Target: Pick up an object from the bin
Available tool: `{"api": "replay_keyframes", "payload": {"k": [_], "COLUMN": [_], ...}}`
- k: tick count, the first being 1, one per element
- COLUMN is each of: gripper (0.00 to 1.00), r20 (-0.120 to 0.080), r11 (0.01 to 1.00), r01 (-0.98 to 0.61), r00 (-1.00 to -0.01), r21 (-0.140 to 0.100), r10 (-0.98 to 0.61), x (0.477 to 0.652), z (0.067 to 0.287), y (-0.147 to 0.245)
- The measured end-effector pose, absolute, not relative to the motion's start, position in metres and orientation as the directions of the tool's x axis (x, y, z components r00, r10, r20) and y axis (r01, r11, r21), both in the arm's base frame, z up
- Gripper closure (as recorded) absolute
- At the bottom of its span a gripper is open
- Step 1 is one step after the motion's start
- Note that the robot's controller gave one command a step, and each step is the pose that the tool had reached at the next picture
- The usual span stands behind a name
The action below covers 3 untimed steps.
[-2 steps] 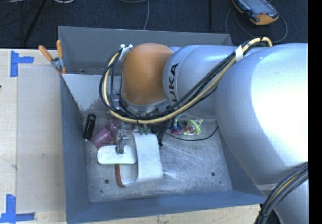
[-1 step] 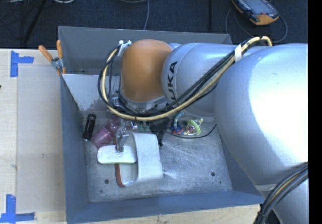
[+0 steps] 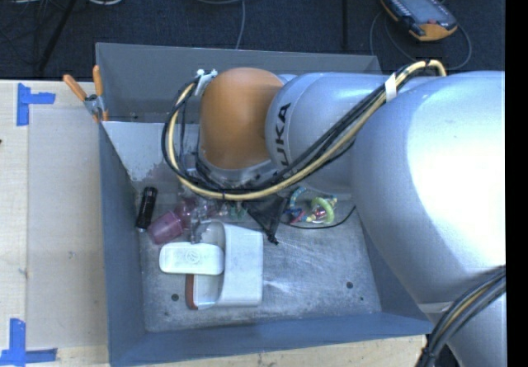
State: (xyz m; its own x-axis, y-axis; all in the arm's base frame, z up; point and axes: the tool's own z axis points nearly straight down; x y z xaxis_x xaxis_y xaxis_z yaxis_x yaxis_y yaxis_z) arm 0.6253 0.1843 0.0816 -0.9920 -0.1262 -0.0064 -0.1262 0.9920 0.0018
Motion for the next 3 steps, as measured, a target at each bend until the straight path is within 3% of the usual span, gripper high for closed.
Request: {"api": "replay_keyframes", "payload": {"k": [1, 2, 3], "gripper": [1.00, 1.00, 1.00], "r20": [-0.006, -0.005, 0.002], "r11": [0.992, 0.993, 0.993], "r01": [-0.126, -0.122, -0.120], "r00": [-0.992, -0.993, -0.993], "r21": [0.002, 0.001, 0.000], "r10": [-0.126, -0.122, -0.120], "x": [0.625, 0.627, 0.625], "z": [0.082, 0.127, 0.112], "y": [0.184, 0.184, 0.184]}}
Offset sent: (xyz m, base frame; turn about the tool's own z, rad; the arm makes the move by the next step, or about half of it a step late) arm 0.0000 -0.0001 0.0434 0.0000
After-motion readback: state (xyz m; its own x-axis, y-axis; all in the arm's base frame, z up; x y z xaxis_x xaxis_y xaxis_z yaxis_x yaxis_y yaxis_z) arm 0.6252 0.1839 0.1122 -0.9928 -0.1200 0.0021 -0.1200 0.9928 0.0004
